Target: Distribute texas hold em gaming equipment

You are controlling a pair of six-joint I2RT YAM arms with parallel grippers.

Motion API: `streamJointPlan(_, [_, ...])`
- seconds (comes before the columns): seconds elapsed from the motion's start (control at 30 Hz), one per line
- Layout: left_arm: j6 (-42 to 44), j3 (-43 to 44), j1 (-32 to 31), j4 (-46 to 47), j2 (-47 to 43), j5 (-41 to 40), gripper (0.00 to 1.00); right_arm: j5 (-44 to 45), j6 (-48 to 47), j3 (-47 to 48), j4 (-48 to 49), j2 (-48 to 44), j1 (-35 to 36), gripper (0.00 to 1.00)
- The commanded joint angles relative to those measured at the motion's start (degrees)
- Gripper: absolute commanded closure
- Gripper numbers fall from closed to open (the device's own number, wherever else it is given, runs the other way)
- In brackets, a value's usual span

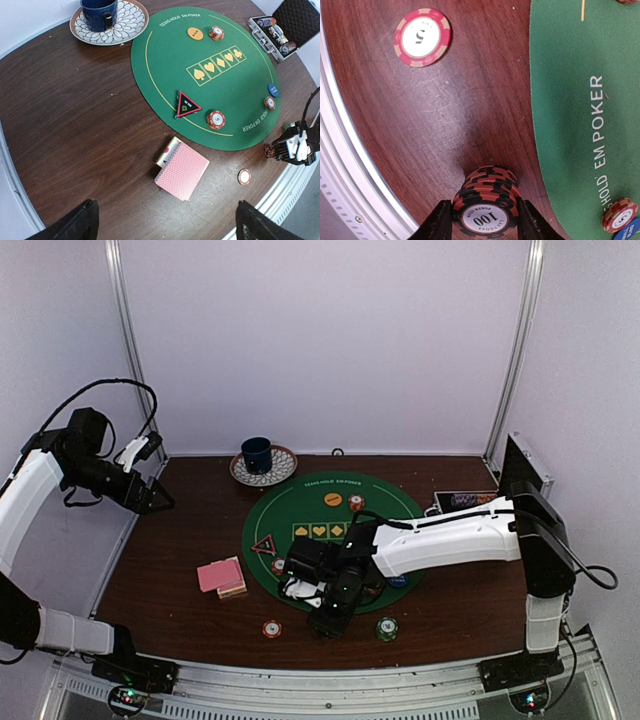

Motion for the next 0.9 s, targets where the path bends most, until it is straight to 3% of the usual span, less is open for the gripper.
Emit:
streamJointPlan(0.0, [0.86,2.18,0.31,-0.16,-1.10,0.69,0.02,0.45,-0.09,-0.28,-0.56,0.33,0.35,0.57])
streamJointPlan(0.2, [0.89,2.16,0.32,-0.33,-1.11,0.62,0.02,0.78,-0.31,-0.45,-0.75,0.31,0.41,0.64])
streamJointPlan(0.47, [0.91,2.59,0.31,-0.38,-1.11,0.71,0.02,3.74,-1.21,1.90,-2.88,-1.44,0.27,0.81])
streamJointPlan(0.87, [1.13,2.34,0.30,-0.35,-1.00,0.88,0.02,6.95,-0.83,8.07,-6.37,-5.43,-4.98,0.87])
